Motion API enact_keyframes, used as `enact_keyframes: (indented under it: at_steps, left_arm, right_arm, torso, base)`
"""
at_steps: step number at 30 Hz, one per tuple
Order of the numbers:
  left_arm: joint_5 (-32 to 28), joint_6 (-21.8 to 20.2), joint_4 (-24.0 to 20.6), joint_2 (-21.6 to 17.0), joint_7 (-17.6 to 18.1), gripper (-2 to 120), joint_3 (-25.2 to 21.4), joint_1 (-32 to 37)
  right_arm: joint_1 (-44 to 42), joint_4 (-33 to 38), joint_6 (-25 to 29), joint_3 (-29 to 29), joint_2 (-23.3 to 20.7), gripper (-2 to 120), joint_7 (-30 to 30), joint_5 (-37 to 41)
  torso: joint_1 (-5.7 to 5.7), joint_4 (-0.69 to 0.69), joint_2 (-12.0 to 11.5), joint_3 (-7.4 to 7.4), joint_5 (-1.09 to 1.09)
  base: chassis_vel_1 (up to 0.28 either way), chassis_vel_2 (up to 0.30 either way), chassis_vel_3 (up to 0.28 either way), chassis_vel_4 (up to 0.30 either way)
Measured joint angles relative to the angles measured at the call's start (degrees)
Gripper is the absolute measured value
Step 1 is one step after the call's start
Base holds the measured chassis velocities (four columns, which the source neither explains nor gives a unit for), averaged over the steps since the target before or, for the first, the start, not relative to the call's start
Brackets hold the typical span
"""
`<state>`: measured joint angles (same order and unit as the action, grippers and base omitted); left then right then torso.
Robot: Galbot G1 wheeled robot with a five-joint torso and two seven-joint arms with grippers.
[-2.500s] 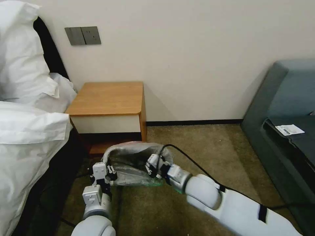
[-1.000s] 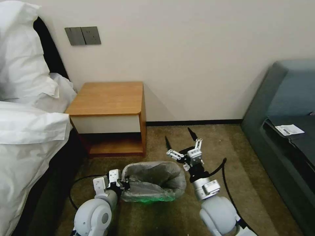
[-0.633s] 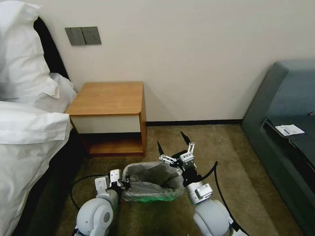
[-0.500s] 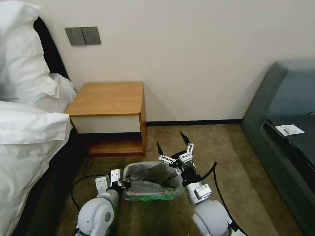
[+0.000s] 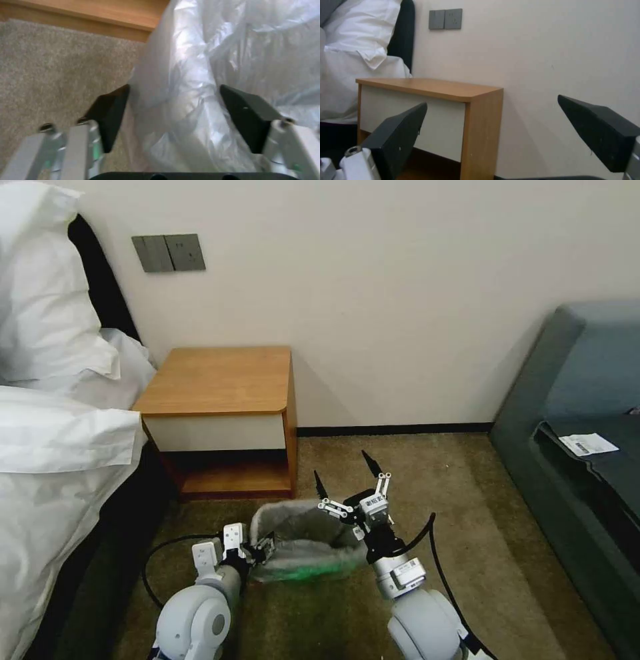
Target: Pick up the garbage bag from the table and place it over the trash can.
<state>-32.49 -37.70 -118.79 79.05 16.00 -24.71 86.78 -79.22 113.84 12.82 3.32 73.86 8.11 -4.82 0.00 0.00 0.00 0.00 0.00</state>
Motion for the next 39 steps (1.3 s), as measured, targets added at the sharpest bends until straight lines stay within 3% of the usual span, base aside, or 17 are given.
enact_keyframes:
  at_steps: [6,13,16,17,20,21,23,24,25,26,28,35,39]
  left_arm:
    - [1.2,0.7,-0.5,-0.1,-0.8,97,-0.2,0.7]
    - [4.1,4.3,-0.3,-0.2,-2.1,100,-0.9,0.7]
    - [6.0,11.2,0.4,-0.3,-2.7,100,-2.1,0.3]
    - [6.0,11.2,0.4,-0.3,-2.7,100,-2.1,0.3]
    - [9.7,22.6,2.6,-0.3,-4.7,100,-2.8,-0.1]
    - [9.7,22.6,2.6,-0.3,-4.7,100,-2.8,-0.1]
    - [11.5,29.4,4.4,-0.4,-6.3,100,-3.0,-0.5]
    - [11.7,30.5,4.8,-0.3,-6.5,100,-3.0,-0.6]
    - [13.1,37.2,6.9,-0.2,-7.6,100,-3.0,-1.1]
    - [13.1,37.2,6.9,-0.2,-7.6,100,-3.0,-1.1]
    - [15.6,42.2,8.9,-0.1,-8.9,100,-3.4,-1.5]
    - [15.7,45.2,10.1,0.0,-9.1,99,-3.5,-1.9]
    - [16.2,46.2,10.7,0.2,-7.5,85,-3.5,-2.4]
  right_arm:
    - [0.0,0.0,0.0,0.0,0.3,100,0.0,0.0]
    - [-0.5,-0.5,0.2,0.0,1.5,100,0.1,-0.5]
    - [-1.1,-1.7,0.9,0.6,3.5,100,0.6,-0.8]
    - [-1.1,-1.7,0.9,0.6,3.5,100,0.6,-0.8]
    - [-1.6,-3.5,1.1,1.9,5.9,100,2.0,-0.8]
    - [-1.6,-3.5,1.1,1.9,5.9,100,2.0,-0.8]
    - [-1.8,-5.6,1.3,3.8,7.6,100,3.8,-2.8]
    - [-1.8,-6.0,1.3,4.1,7.9,100,4.1,-3.2]
    - [-2.1,-6.9,1.5,5.4,8.8,100,4.7,-3.8]
    - [-2.1,-6.9,1.5,5.4,8.8,100,4.7,-3.8]
    - [-2.4,-7.3,1.8,6.6,9.2,100,4.7,-3.5]
    - [-2.5,-8.5,3.3,8.3,9.4,100,3.2,-3.2]
    - [-2.3,-9.0,3.8,8.7,10.0,100,3.1,-3.2]
  torso:
    - [0.00,0.00,0.0,0.00,0.00]
    - [0.00,0.00,0.0,0.00,0.00]
    - [0.00,0.00,0.0,0.00,0.00]
    - [0.00,0.00,0.0,0.00,0.00]
    - [0.00,0.00,0.0,0.00,0.00]
    - [0.00,0.00,0.0,0.00,0.00]
    - [0.00,0.00,0.0,0.00,0.00]
    - [0.00,0.00,0.0,0.00,0.00]
    - [0.00,0.00,0.0,0.00,0.00]
    - [0.00,0.00,0.0,0.00,0.00]
    - [0.00,0.00,0.0,0.00,0.00]
    - [0.00,0.00,0.0,0.00,0.00]
    - [0.00,0.00,0.0,0.00,0.00]
  base:
    - [0.000,0.000,0.000,0.000]
    - [0.000,0.000,0.000,0.000]
    - [0.000,0.000,0.000,0.000]
    - [0.000,0.000,0.000,0.000]
    - [0.000,0.000,0.000,0.000]
    - [0.000,0.000,0.000,0.000]
    - [0.000,0.000,0.000,0.000]
    - [0.000,0.000,0.000,0.000]
    - [0.000,0.000,0.000,0.000]
    - [0.000,0.000,0.000,0.000]
    - [0.000,0.000,0.000,0.000]
    - [0.000,0.000,0.000,0.000]
    - [0.000,0.000,0.000,0.000]
